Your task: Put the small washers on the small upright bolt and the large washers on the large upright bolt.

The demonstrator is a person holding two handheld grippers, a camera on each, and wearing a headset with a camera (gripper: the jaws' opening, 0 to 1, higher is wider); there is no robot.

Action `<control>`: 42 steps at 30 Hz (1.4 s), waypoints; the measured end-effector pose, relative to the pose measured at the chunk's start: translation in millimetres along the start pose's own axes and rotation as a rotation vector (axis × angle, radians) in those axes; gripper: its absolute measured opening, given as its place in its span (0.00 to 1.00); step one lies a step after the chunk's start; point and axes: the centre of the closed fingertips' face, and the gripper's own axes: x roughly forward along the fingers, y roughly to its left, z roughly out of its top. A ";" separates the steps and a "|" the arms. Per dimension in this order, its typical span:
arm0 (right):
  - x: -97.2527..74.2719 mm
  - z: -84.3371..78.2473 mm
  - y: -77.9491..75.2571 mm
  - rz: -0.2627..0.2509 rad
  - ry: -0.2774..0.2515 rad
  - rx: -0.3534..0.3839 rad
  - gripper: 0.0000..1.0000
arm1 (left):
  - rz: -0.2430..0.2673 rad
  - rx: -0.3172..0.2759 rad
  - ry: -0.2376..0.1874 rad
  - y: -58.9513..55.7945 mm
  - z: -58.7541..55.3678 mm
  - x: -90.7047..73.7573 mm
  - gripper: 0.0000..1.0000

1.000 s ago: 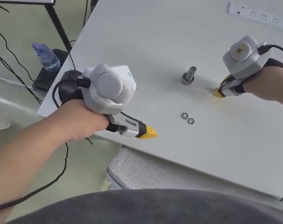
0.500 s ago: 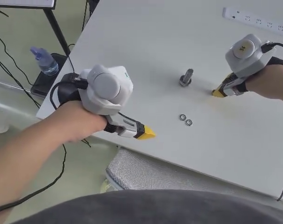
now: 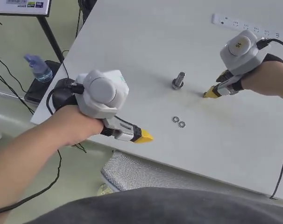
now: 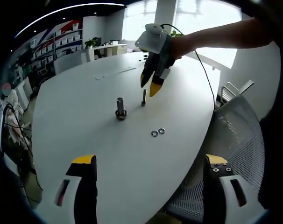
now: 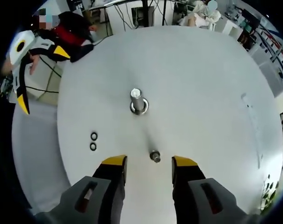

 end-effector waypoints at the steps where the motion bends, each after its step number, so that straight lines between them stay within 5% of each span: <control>1: -1.6 -0.1 0.5 -0.003 -0.001 -0.001 0.40 | 0.000 -0.005 -0.006 0.5 1.5 -1.4 0.95; 9: -13.1 1.1 6.3 -0.004 -0.022 0.021 0.40 | 0.000 0.002 -0.010 1.6 4.6 -6.4 0.99; 18: -21.8 2.0 27.7 0.001 -0.039 0.027 0.40 | -0.018 0.003 0.013 -5.9 -4.7 -6.0 0.99; 42: -4.2 1.6 85.6 0.054 -0.042 -0.016 0.39 | -0.022 0.028 0.011 -8.9 2.8 -10.6 0.95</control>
